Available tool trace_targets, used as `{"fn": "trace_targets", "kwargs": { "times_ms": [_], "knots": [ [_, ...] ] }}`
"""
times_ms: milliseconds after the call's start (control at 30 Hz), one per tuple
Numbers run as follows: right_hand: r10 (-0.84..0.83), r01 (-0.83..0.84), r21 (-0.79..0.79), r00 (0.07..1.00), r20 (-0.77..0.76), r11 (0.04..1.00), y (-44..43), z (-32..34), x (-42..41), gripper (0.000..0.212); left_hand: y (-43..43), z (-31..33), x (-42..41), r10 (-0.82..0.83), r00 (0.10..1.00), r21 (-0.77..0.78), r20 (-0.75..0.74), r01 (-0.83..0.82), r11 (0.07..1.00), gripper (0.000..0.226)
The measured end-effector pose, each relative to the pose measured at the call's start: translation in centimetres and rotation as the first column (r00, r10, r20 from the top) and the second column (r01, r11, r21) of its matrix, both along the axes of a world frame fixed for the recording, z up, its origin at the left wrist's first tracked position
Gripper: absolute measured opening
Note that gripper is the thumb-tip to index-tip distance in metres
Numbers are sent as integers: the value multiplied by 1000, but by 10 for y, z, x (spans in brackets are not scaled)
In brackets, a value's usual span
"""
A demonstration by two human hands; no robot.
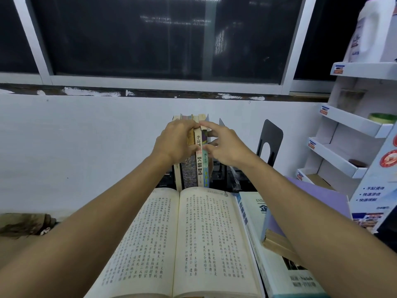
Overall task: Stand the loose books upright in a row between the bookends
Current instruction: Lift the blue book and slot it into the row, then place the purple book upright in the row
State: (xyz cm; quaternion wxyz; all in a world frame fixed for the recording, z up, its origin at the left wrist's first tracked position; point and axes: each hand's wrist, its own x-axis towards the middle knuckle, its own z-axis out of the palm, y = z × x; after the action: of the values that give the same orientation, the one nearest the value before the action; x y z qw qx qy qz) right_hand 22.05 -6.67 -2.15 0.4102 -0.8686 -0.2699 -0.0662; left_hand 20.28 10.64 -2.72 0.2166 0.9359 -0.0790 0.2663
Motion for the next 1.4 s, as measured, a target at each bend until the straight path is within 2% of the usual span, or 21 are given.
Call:
{"fn": "trace_targets", "kwargs": {
  "times_ms": [300, 567, 700, 867, 1000, 1233, 1400],
  "knots": [
    [20, -21, -13, 999, -25, 1000, -7, -3, -12, 70, -3, 0, -8, -7, 1000, 8, 15, 7, 1000, 60],
    [10, -11, -111, 1000, -6, 994, -13, -4, -29, 87, -5, -1, -20, -20, 1000, 25, 5, 20, 999, 64],
    [19, -9, -155, 998, 66, 988, -19, 1, -47, 80, -2, -4, -34, -1, 1000, 12, -24, 2, 1000, 72],
    [16, 12, -221, 992, 124, 975, -35, 3, -75, 70, -9, -4, -65, -47, 997, -69, 68, 52, 996, 66],
    [-42, 81, -271, 989, 144, 959, -67, 1, -92, 61, -33, -7, -86, -137, 989, -69, 53, 140, 988, 58],
    [-236, 270, -303, 961, 146, 914, -149, -10, -118, 50, -104, -11, -102, -316, 943, -12, -102, 317, 948, 60],
    [-343, 366, -382, 930, 130, 849, -197, -22, -141, 44, -142, -20, -101, -386, 903, -47, -189, 384, 922, 58]
  ]
}}
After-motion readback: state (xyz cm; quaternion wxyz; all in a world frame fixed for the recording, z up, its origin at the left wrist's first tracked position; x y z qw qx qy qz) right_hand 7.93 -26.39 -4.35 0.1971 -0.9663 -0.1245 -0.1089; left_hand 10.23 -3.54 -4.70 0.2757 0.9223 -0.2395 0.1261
